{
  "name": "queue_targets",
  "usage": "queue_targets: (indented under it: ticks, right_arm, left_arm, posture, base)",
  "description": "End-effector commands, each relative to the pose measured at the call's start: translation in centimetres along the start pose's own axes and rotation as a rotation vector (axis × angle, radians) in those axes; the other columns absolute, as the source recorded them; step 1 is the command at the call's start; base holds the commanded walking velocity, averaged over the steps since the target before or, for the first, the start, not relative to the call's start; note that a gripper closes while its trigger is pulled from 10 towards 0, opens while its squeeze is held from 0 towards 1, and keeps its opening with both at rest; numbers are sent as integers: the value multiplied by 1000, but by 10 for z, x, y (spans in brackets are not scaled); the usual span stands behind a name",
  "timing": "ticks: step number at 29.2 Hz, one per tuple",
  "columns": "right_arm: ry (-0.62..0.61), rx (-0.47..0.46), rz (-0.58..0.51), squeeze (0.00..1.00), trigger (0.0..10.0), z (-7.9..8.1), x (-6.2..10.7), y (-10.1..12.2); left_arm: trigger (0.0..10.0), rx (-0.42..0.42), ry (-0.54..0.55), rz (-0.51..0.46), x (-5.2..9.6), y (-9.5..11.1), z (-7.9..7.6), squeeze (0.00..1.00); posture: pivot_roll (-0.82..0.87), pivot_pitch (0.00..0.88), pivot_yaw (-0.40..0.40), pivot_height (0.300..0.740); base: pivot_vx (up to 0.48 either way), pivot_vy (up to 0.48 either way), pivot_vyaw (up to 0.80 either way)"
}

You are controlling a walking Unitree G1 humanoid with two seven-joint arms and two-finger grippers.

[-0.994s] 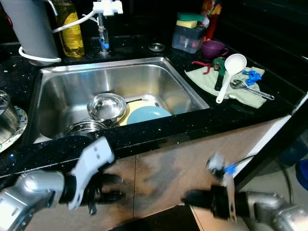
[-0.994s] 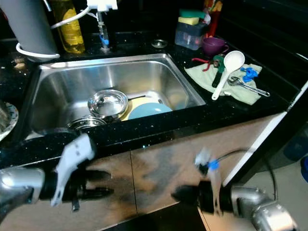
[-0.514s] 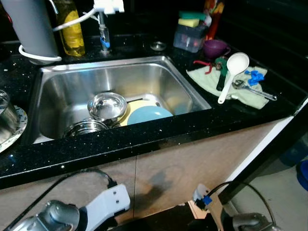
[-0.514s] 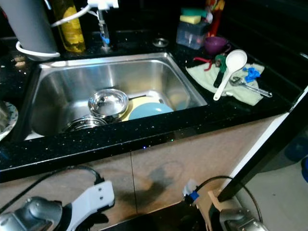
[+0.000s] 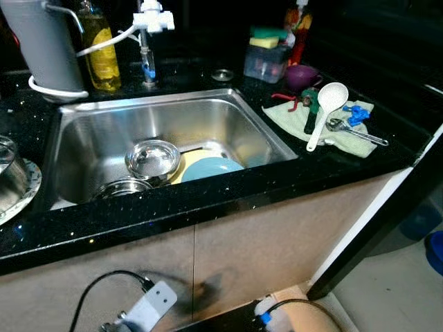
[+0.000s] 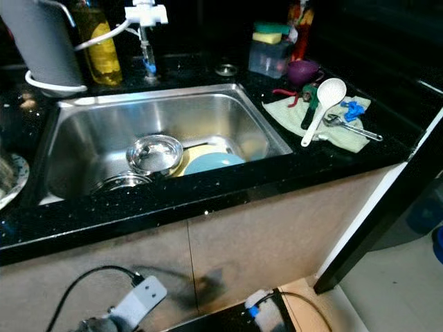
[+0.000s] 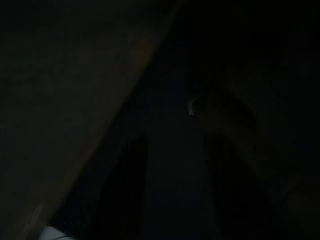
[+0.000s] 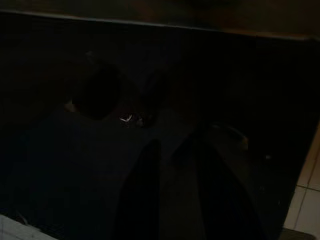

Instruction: Kitchen organization

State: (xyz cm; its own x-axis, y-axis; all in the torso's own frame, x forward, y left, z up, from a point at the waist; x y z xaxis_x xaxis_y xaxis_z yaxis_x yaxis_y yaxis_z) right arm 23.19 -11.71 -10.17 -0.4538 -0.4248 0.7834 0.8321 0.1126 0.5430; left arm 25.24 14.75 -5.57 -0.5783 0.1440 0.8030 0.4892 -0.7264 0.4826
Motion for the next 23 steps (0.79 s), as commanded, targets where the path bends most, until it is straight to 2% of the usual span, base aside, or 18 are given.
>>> queue_targets:
  ticks: [1,3,4,7,12,16,19,23]
  right_arm:
    - [-44,-40,-32,0,10000,-9,1,-2]
    - [-88,-196,-100,0,10000,-12,-4,-2]
    - [-109,-250,-114,0,10000,-14,-5,-4]
    - [-123,-313,-120,0,10000,-12,-8,-9]
    - [-117,-341,-154,0,10000,-8,-11,-3]
    - [-148,-371,-190,0,10000,-12,-12,3]
    - [-152,-377,-194,0,10000,-13,-12,4]
    - [-208,-405,-198,0,10000,-22,-10,0]
  left_arm:
    - [10000,42,34,-1,-6,-9,0,0]
    - [10000,223,117,20,-17,-27,1,0]
    - [10000,276,150,40,-20,-37,1,0]
    - [10000,337,194,82,-22,-56,-4,0]
    - [10000,344,204,57,-26,-58,-5,0]
    - [10000,285,232,18,-29,-54,3,0]
    - [10000,286,236,21,-30,-55,4,0]
    - [10000,295,255,26,-31,-57,9,0]
  posture:
    - [-5,155,-27,740]
    - [5,150,-39,740]
    - [1,151,-39,740]
    - [-3,149,-34,740]
    - [-6,149,-32,740]
    - [-8,149,-32,740]
    - [-4,150,-34,740]
    - [-2,151,-35,740]
  base:
    - [0,0,0]
    - [0,0,0]
    - [0,0,0]
    - [0,0,0]
    - [0,0,800]
    - [0,0,800]
    - [0,0,800]
    - [0,0,600]
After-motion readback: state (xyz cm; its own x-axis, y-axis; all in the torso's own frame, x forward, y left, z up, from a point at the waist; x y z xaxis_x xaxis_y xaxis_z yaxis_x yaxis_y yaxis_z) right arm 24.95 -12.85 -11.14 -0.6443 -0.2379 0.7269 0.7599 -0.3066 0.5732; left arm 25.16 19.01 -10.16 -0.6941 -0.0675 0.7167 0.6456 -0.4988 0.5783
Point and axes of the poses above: a point about 5 cm out from each wrist's last joint towards the gripper, its own x axis pointing back from the gripper into the wrist, its own y axis along the axis of the wrist's last joint, z = x × y, the point moved 6 cm from there along -x, pointing out of the wrist towards the gripper, and after that the axes turned 12 degrees about -x, right-handed, at the moved point
